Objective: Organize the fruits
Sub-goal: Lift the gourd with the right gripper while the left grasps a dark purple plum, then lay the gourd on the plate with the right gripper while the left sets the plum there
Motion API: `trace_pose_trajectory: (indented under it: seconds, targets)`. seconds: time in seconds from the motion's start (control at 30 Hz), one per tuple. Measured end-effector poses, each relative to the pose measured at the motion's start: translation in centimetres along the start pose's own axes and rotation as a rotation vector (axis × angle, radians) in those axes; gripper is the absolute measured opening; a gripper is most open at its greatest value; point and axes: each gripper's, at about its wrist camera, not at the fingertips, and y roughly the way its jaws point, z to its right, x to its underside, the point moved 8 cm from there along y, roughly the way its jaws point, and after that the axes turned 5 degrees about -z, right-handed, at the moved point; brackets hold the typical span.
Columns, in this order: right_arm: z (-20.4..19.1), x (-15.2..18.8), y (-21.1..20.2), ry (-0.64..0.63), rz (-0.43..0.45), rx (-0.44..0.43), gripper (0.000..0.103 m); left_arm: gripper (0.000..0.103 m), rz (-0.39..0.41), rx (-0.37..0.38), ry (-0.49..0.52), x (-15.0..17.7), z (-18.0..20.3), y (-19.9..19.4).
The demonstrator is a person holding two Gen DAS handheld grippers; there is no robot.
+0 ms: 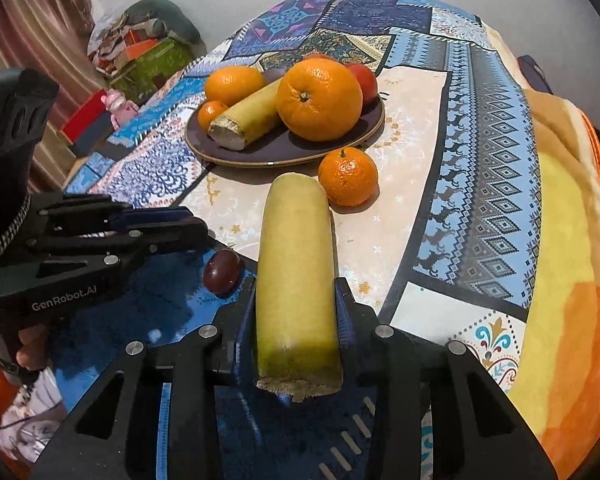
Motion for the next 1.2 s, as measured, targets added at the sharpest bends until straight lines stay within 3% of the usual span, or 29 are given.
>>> trace_pose_trajectory:
  seconds: [0.37, 0.77, 1.2]
  targets:
    - [-0.8, -1.8, -3.3, 0.002, 0.099, -0.008, 0.034, 0.018, 0.082, -0.016, -0.017, -0.9, -0.8, -4.1]
    - [-2.2, -8.8, -5.4, -0.058, 0.228, 0.019, 0.034, 0.018, 0.203, -0.062, -0.047, -5.5, -3.1, -8.0]
    - [-1.6, -14.2, -2.2, -0.041, 0.205, 0.043, 0.034, 0.018, 0.169, -0.09, -0.098, -9.4, -6.1, -4.3]
